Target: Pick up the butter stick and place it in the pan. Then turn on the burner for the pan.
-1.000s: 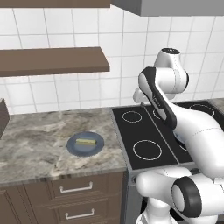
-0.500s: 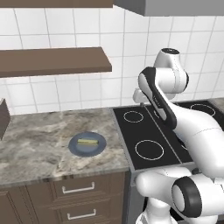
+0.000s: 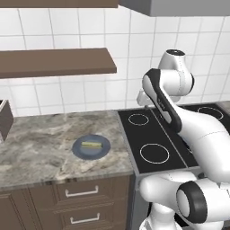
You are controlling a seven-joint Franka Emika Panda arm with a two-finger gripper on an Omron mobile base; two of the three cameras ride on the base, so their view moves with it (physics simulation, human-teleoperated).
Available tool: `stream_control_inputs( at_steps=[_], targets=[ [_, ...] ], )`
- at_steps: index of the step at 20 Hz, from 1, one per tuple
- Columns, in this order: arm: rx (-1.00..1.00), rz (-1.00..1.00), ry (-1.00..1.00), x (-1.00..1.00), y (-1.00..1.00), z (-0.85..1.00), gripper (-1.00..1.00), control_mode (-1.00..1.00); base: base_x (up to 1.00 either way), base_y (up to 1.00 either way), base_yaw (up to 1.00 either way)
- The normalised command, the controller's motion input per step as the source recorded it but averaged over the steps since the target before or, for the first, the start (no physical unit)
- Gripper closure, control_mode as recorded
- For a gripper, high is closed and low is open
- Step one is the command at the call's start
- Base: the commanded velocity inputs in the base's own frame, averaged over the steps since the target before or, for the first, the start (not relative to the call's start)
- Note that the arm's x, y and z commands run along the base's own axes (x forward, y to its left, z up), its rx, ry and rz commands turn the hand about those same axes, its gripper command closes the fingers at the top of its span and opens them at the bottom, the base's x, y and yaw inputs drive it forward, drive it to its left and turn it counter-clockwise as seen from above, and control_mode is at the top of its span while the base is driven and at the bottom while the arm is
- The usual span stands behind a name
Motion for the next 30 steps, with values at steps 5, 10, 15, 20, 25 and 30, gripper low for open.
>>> stream_control_inputs(
  at_steps=[5,10,15,20,25,30],
  targets=[
    [0.0,0.0,0.0,0.0,0.0,0.0,-1.0,1.0,0.04,0.74,0.12],
    [0.0,0.0,0.0,0.0,0.0,0.0,-1.0,1.0,-0.33,0.17,0.0],
    [0.0,0.0,0.0,0.0,0.0,0.0,-1.0,1.0,-0.05,0.3,-0.01],
    [0.0,0.0,0.0,0.0,0.0,0.0,-1.0,1.0,0.13,0.65,-0.01],
    [0.0,0.0,0.0,0.0,0.0,0.0,-1.0,1.0,0.05,0.33,0.0],
    [0.0,0.0,0.0,0.0,0.0,0.0,-1.0,1.0,-0.06,-0.21,0.0]
  ],
)
